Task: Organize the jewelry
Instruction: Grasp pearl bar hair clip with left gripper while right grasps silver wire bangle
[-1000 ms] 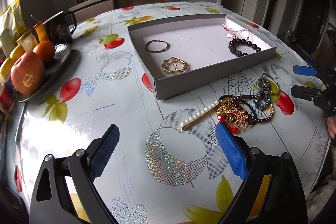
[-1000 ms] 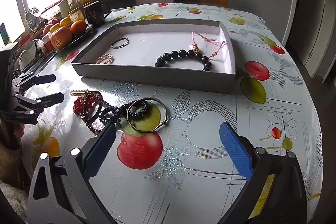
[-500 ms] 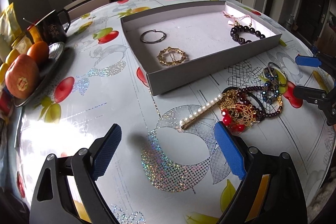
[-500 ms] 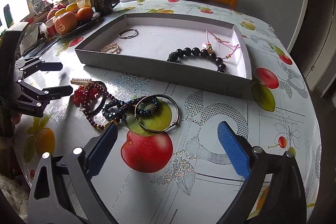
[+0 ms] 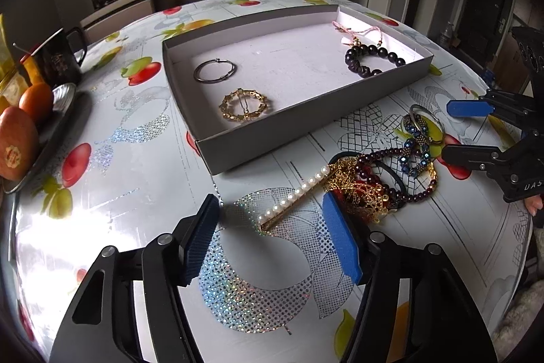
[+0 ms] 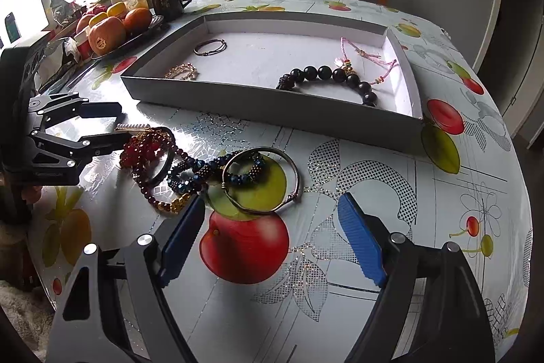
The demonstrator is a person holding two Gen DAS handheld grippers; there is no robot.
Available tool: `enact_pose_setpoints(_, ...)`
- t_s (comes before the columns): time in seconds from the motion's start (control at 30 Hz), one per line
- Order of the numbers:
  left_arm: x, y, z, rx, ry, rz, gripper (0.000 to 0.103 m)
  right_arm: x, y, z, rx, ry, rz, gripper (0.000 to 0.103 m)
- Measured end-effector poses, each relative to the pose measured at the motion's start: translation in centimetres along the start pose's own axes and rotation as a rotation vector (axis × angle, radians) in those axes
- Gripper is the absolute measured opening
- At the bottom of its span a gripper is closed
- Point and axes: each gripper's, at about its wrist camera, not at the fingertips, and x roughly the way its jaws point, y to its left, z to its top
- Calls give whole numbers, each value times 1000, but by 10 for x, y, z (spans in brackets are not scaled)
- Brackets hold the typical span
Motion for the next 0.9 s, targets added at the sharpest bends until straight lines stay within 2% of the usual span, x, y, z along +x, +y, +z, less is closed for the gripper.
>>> enact_pose_setpoints(0.27, 4, -6, 6, 40, -7, -28, 53, 4, -2, 2, 11, 9, 17, 79)
enact_pose_setpoints(0.33, 3, -9, 6, 59, -13, -39, 38, 5, -2, 4, 15, 8, 16, 79)
enact_pose_setpoints(0.43, 1, -16, 4, 90, -18, -45, 26, 8, -3, 8, 17, 9, 7, 78)
enact_pose_setpoints(0.47, 0, -17, 4, 93, -18, -46, 24, 9, -3, 9, 15, 9, -1, 75)
enact_pose_setpoints(0.7, -3, -6, -1, 42, -16, -49, 15, 15, 4, 14, -36, 18, -45, 69)
enact_pose_setpoints(0.83, -5, 0, -3, 12, -17, -54, 12, 14, 8, 14, -61, 10, -28, 51)
enact_pose_setpoints(0.9, -5, 1, -3, 4, -17, -54, 10, 14, 9, 13, -66, 9, -32, 51)
